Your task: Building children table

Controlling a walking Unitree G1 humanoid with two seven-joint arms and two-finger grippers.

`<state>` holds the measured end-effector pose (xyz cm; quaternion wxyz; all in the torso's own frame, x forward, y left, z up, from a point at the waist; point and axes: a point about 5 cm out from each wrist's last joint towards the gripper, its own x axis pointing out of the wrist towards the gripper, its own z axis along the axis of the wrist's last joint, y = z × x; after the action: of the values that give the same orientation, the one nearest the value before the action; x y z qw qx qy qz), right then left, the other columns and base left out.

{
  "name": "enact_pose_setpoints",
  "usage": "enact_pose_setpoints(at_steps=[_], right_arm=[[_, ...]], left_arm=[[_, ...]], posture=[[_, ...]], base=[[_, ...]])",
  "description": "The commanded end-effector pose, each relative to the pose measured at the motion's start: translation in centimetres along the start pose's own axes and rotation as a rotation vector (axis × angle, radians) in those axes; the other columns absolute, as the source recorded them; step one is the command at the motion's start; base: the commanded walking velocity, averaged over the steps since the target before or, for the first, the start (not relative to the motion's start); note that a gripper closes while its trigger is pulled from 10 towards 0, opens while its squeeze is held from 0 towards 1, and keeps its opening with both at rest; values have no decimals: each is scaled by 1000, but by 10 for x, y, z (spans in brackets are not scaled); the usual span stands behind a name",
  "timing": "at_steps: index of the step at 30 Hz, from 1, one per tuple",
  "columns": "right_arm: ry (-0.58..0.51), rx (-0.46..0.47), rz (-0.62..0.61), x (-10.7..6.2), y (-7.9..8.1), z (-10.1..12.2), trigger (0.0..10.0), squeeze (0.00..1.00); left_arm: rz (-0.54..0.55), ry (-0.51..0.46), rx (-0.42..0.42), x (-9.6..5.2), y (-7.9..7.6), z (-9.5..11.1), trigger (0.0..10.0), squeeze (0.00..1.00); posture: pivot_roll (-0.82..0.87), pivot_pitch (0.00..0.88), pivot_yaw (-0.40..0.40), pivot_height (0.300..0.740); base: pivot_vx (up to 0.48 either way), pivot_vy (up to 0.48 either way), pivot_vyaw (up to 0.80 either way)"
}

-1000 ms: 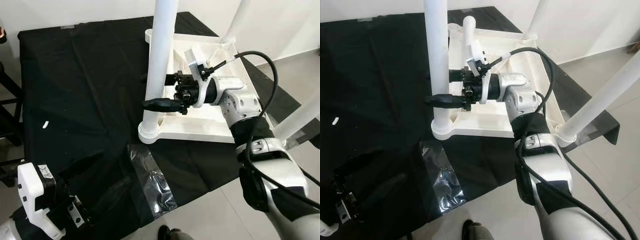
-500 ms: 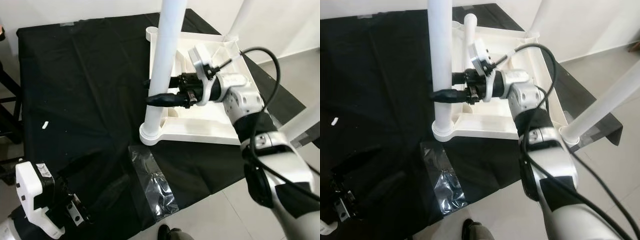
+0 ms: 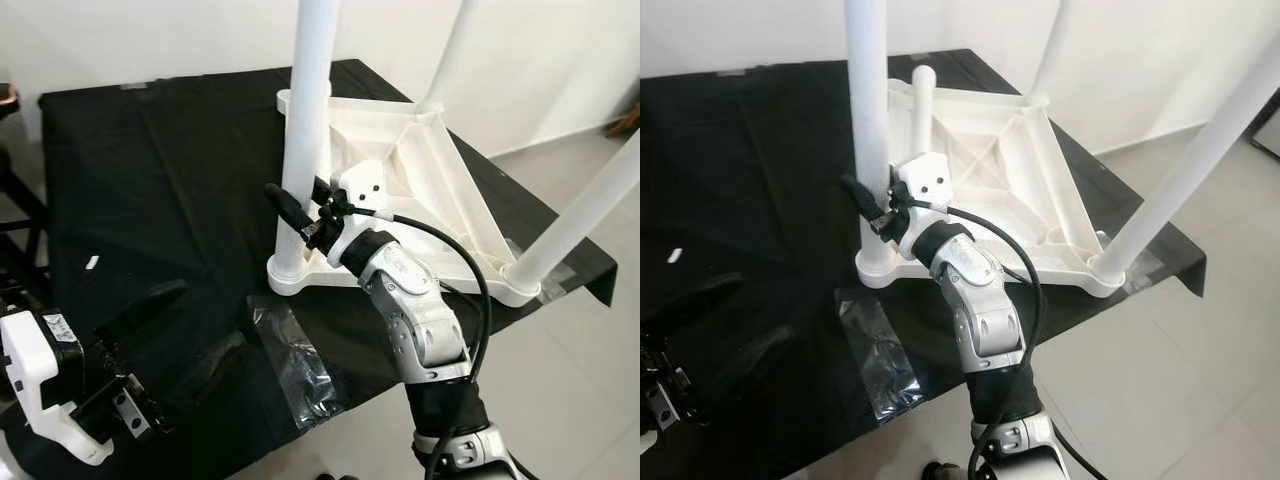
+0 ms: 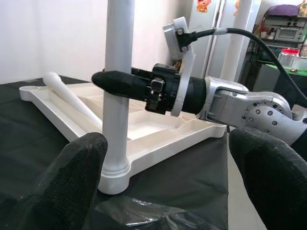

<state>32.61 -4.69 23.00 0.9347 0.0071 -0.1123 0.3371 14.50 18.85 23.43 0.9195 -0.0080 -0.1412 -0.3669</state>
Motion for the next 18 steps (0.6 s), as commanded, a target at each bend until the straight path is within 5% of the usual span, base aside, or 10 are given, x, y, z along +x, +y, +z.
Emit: enact_pose_setpoints(at_steps=[1, 5, 6, 7, 8, 9, 10, 18], right_arm=[[303, 60, -42, -10, 0, -59, 0, 0], [286, 51, -77, -8, -3, -51, 0, 0], [279, 45, -95, -8, -5, -47, 3412, 0], [245, 55, -74, -6, -7, -39, 10000, 0], [211, 69, -47, -4, -9, -32, 10000, 729], [211, 69, -47, -4, -9, -32, 10000, 729], [186, 87, -41, -4, -8, -26, 10000, 1000], [28, 95, 271, 2, -15, 13, 10000, 1000]], left_arm=[[-15, 16, -9, 0, -1, -3, 10000, 0], [-20, 13, -9, 2, -1, -3, 10000, 0], [-22, 12, -10, 2, -1, -3, 10000, 0], [-25, 13, -11, 3, -1, -4, 10000, 0], [-29, 15, -14, 3, -2, -4, 10000, 0], [-29, 15, -14, 3, -2, -4, 10000, 0], [-31, 16, -16, 4, -2, -5, 10000, 0], [-33, 20, -19, 4, -3, -5, 10000, 0]], posture=[[171, 228, -125, 740], [170, 224, -126, 740], [165, 221, -126, 740], [163, 223, -124, 740], [163, 223, -124, 740], [163, 223, -124, 740], [163, 223, -124, 740], [168, 230, -129, 740]], base=[[0, 0, 0], [0, 0, 0], [0, 0, 0], [0, 0, 0], [0, 0, 0], [0, 0, 0], [0, 0, 0], [0, 0, 0]])
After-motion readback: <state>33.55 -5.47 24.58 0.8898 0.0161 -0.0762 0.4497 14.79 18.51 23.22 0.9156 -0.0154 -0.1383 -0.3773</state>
